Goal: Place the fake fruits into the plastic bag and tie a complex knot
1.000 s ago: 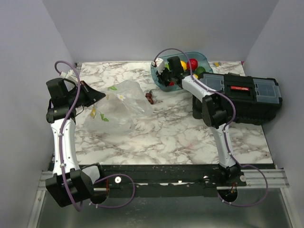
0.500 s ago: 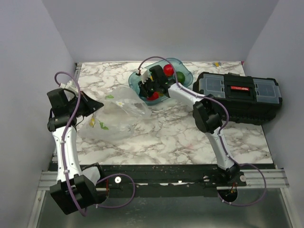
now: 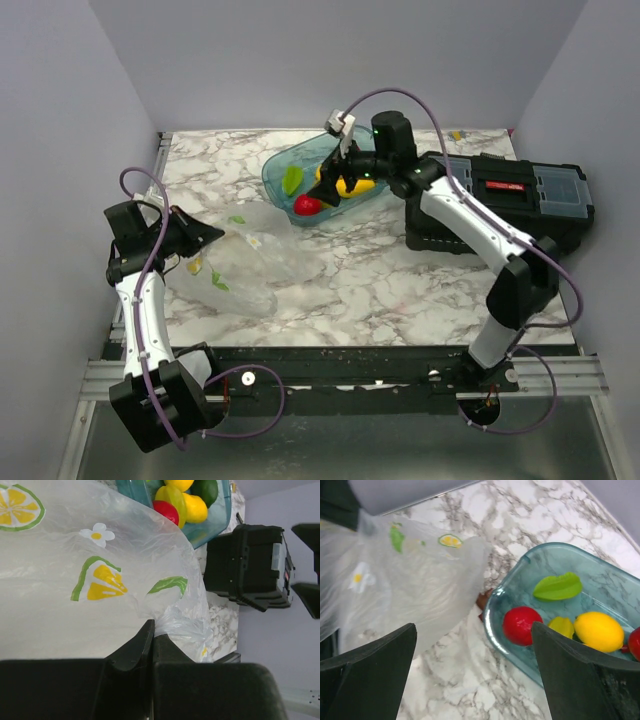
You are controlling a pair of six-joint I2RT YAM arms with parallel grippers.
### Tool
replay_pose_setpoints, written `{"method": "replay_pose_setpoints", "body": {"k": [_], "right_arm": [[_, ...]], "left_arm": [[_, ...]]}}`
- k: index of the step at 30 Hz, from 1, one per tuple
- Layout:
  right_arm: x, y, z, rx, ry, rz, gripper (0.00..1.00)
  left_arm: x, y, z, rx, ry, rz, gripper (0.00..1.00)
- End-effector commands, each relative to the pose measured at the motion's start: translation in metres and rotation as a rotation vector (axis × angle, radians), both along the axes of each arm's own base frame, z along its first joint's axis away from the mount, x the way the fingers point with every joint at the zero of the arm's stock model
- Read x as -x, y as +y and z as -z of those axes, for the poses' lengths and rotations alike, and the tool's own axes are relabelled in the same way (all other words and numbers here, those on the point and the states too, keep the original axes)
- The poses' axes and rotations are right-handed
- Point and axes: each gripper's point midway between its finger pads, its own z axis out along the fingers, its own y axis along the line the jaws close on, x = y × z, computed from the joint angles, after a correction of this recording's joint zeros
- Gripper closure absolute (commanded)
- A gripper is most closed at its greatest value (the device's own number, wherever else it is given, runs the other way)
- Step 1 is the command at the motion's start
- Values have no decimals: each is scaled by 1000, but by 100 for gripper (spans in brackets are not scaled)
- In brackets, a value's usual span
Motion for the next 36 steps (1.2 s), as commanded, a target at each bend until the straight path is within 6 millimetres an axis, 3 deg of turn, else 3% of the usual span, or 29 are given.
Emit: {"method": "replay_pose_setpoints", "body": {"k": [1, 6, 11, 14, 20, 24, 25, 26, 28, 30, 31, 33, 36], "right_arm": [[61, -11, 23, 24, 114, -148, 0], [122, -1, 34, 14, 164, -230, 0], [167, 2, 38, 10, -39, -255, 0], [165, 0, 45, 21, -93, -158, 0], [116, 0, 52, -10, -160, 128, 0], [111, 15, 64, -25, -165, 98, 0], [111, 18, 64, -29, -167, 87, 6], [109, 20, 60, -46, -179, 87, 18], [111, 23, 44, -80, -194, 63, 53], [120, 24, 18, -129, -217, 13, 95], [127, 23, 6, -155, -226, -13, 99], [141, 22, -16, -198, -241, -73, 100], [154, 22, -33, -220, -203, -140, 99]], "left_arm": [[-1, -7, -19, 65, -45, 39, 100], [0, -14, -30, 125, -54, 57, 100], [1, -16, -34, 160, -46, 64, 100], [2, -19, -36, 181, -50, 73, 100], [7, -25, -36, 233, -51, 101, 100], [10, -28, -35, 246, -47, 116, 100], [11, -29, -36, 248, -48, 126, 100], [12, -29, -35, 239, -49, 139, 100], [15, -28, -33, 176, -63, 158, 100], [19, -24, -31, 76, -81, 186, 100], [22, -22, -29, 16, -93, 211, 100], [26, -15, -29, -126, -135, 263, 100], [31, -7, -35, -317, -226, 334, 97]]}}
